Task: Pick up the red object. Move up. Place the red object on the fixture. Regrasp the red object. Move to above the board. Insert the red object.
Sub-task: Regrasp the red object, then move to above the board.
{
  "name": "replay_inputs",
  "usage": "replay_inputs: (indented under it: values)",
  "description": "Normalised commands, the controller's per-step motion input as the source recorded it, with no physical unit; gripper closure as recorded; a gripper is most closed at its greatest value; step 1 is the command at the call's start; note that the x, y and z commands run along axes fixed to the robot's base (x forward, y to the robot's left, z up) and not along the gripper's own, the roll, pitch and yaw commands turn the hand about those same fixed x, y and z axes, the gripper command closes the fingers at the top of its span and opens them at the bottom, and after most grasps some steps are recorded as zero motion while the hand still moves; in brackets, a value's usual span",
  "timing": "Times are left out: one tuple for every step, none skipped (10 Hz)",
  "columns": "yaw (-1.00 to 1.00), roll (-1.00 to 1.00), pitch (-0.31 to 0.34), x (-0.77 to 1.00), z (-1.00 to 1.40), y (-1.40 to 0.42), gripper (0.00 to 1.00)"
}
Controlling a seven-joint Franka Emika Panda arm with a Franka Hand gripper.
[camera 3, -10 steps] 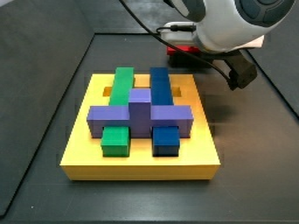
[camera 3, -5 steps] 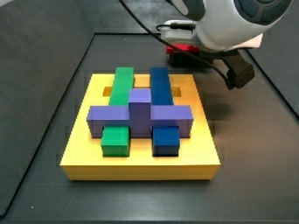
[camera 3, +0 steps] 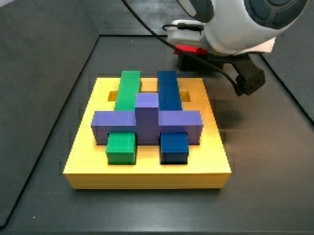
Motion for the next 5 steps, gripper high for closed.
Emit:
replay_inputs:
  values:
    - [0.00, 0.00, 0.000, 0.00, 0.00, 0.00, 1.00]
    - [0.00, 0.00, 0.000, 0.00, 0.00, 0.00, 1.00]
    - [0.00, 0.00, 0.000, 0.00, 1.40, 0.00, 1.00]
    - [0.01, -0.05, 0.011, -0.01, 1.40, -0.02, 1.00]
    - [0.01, -0.12, -0.016, -0.04, 1.40, 0.00, 1.00]
